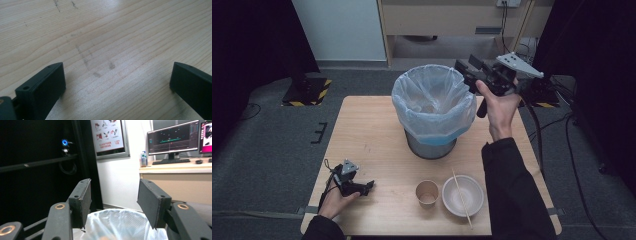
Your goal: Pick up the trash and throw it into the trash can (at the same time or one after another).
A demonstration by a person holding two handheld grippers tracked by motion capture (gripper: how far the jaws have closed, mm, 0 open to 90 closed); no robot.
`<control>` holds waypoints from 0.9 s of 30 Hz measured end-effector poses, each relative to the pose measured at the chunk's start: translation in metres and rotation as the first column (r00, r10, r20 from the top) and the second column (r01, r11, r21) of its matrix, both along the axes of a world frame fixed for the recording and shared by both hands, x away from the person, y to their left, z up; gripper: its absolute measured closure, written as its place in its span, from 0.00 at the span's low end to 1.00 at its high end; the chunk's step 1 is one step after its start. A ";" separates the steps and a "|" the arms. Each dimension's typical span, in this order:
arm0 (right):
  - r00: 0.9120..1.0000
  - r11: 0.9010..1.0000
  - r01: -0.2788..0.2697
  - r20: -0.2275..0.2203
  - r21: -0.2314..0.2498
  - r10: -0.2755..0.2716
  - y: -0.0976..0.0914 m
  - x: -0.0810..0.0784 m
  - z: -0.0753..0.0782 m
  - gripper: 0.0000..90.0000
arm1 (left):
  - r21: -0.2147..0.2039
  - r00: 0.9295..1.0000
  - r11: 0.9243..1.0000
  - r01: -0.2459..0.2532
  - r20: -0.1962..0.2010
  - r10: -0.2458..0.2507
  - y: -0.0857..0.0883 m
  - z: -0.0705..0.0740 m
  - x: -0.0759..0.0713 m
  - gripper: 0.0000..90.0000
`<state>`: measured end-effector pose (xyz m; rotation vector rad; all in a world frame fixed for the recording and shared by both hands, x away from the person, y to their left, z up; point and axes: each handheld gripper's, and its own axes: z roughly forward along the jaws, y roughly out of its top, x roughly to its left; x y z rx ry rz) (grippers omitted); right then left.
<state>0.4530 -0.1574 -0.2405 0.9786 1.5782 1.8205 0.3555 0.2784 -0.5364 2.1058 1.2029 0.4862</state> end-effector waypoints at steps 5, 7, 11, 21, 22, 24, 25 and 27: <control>1.000 1.000 -0.003 -0.026 -0.004 0.003 -0.024 -0.028 -0.015 0.48 | 0.000 1.000 1.000 -0.001 0.001 0.001 0.000 0.000 0.000 0.00; 0.999 1.000 0.006 -0.041 -0.013 -0.006 -0.032 -0.039 -0.028 0.50 | 0.000 1.000 1.000 -0.003 0.000 0.003 0.000 0.000 0.000 0.00; 0.996 0.999 0.005 -0.086 -0.044 -0.008 -0.041 -0.056 -0.052 0.51 | 0.002 1.000 1.000 -0.003 -0.001 0.003 0.000 0.000 0.000 0.00; 0.982 0.991 -0.038 -0.188 -0.126 0.013 -0.049 -0.098 -0.119 0.51 | 0.002 1.000 1.000 -0.010 0.000 0.010 -0.001 0.000 0.000 0.00; 0.980 0.990 -0.040 -0.199 -0.138 0.012 -0.049 -0.101 -0.125 0.50 | 0.002 1.000 1.000 -0.010 0.000 0.010 -0.001 0.000 0.000 0.00; 0.974 0.986 -0.053 -0.226 -0.158 0.016 -0.047 -0.107 -0.136 0.50 | 0.002 1.000 1.000 -0.010 0.000 0.010 -0.001 0.000 0.000 0.00; 0.971 0.984 -0.060 -0.237 -0.169 0.018 -0.046 -0.110 -0.142 0.50 | 0.002 1.000 1.000 -0.010 0.000 0.010 -0.001 0.000 0.000 0.00; 0.964 0.980 -0.073 -0.266 -0.183 0.022 -0.044 -0.115 -0.151 0.50 | 0.002 1.000 1.000 -0.010 0.000 0.010 -0.001 0.000 0.000 0.00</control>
